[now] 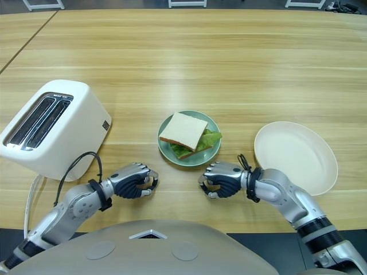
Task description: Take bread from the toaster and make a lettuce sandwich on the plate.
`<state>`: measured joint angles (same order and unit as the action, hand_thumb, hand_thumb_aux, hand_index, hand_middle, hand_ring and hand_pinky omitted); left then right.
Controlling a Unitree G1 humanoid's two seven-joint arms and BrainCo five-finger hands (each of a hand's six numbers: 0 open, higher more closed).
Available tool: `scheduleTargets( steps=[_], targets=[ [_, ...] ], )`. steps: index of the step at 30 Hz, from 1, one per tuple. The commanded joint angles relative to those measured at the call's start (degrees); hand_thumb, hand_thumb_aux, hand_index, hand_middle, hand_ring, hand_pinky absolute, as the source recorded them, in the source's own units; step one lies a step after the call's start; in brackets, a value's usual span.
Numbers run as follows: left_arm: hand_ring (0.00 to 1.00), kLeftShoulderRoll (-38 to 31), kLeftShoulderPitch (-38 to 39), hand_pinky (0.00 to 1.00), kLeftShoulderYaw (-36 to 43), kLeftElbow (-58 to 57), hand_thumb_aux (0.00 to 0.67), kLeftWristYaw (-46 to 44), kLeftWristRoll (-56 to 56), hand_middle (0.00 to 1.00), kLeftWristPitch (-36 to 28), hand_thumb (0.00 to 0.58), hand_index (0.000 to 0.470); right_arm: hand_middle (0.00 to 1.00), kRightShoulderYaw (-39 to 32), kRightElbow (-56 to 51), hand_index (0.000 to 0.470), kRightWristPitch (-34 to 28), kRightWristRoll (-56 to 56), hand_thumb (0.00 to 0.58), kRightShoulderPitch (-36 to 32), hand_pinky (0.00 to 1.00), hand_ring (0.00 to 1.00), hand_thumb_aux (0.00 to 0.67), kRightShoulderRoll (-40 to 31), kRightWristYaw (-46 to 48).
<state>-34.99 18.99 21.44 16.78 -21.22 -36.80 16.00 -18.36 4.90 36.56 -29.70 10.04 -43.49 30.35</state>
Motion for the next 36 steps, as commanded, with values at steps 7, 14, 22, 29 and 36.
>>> scheduleTargets(
  steps=[7,14,22,29,36],
  targets=[
    [1.0,9.6,-16.6,1.0,5.1,-19.6,0.67,10.6,-8.6,1.0,-0.8,0.58,0.47,1.0,-6.4,-18.3,0.47,-3.1,-13.5,0.58,-12.6,1.0,1.0,0.67,5.7,-9.6],
    [1.0,12.2,-30.6,1.0,5.7,-36.5,0.67,21.1,-10.5,1.0,0.9,0.58,0.47,1.0,-11.9,-39.0,0.47,-0.5,-18.7,0.58,-28.1,1.0,1.0,0.67,12.1,-23.2],
    [1.0,10.3,-25.5,1.0,3.3,-24.5,0.321,23.5,-6.6,1.0,3.8,0.422,0.225,1.0,-4.6,-27.1,0.324,3.1,-10.7,0.524,-23.1,1.0,1.0,0.462,6.3,-30.7],
    [0.0,12.1,4.4,0.0,-6.7,11.8,0.0,23.0,15.7,0.0,4.7,0.0,0.0,0.0,3.9,-0.6,0.0,1.0,27.1,0.0,-1.8,0.0,0.0,0.0,4.0,-21.8],
    [0.0,14.6,5.0,0.0,-10.6,0.4,0.0,15.3,44.8,0.0,14.1,0.0,0.0,0.0,6.9,-3.2,0.0,-6.5,49.0,0.0,-5.4,0.0,0.0,0.0,11.2,-12.3]
  ],
)
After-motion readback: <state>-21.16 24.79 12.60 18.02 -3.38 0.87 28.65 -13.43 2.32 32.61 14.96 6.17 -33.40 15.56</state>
